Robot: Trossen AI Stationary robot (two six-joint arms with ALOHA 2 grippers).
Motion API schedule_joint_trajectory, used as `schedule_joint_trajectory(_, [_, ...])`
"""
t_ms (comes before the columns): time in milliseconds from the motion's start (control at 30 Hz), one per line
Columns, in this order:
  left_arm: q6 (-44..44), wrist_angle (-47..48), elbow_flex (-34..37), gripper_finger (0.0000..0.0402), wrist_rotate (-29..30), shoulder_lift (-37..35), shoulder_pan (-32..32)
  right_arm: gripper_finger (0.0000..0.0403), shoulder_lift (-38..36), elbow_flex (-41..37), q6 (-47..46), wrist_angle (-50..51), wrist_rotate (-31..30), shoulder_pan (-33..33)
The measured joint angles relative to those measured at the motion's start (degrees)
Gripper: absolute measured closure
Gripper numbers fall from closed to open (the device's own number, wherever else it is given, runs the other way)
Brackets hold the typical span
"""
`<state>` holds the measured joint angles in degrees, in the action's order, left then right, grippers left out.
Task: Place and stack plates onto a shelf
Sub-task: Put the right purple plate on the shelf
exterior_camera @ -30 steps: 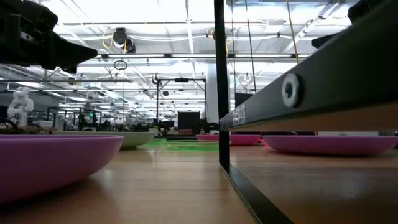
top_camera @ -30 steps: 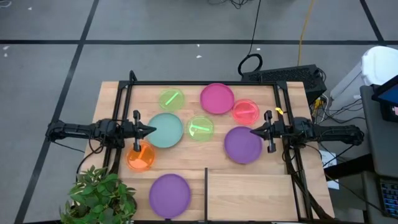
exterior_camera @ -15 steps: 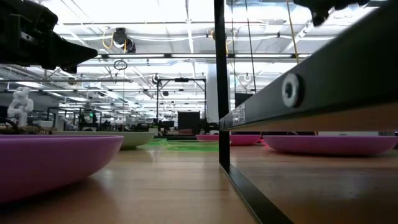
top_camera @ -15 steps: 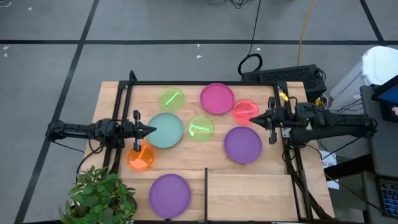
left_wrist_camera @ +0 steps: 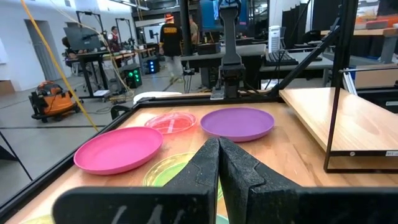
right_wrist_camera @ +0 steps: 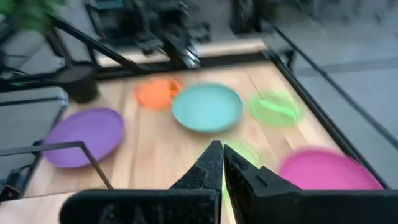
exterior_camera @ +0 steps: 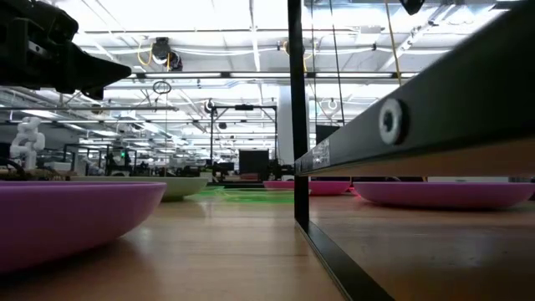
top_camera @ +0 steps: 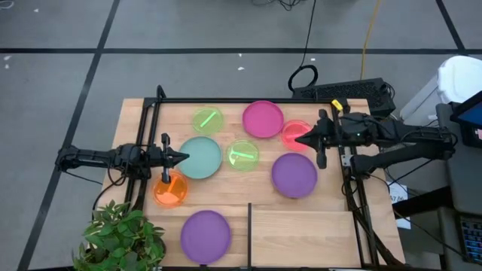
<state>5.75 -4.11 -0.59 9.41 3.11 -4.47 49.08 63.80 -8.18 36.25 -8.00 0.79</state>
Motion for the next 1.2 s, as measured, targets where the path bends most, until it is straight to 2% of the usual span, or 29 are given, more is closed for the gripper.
schedule_joint_trajectory(200, [0.0, 0.0, 0.0, 0.0385, 0.0, 0.0, 0.0, 0.0403, 4.1, 5.2, -3.9, 8.8, -0.9, 0.0])
schedule_joint_trajectory(533, [-0.2, -0.1, 0.0, 0.0385, 0.0, 0.0, 0.0, 0.0403, 10.3, 5.6, -9.7, 17.5, 0.7, 0.0])
schedule_joint_trajectory(967, [-8.0, -5.4, -0.2, 0.0385, -1.6, 0.0, 0.0, 0.0403, 15.5, 5.6, -12.2, 19.3, 2.1, 0.1])
schedule_joint_trajectory(1200, [-10.7, -1.6, -6.2, 0.0385, -1.9, 2.5, 0.0, 0.0403, 16.2, 3.4, -12.2, 17.4, 2.1, 0.1])
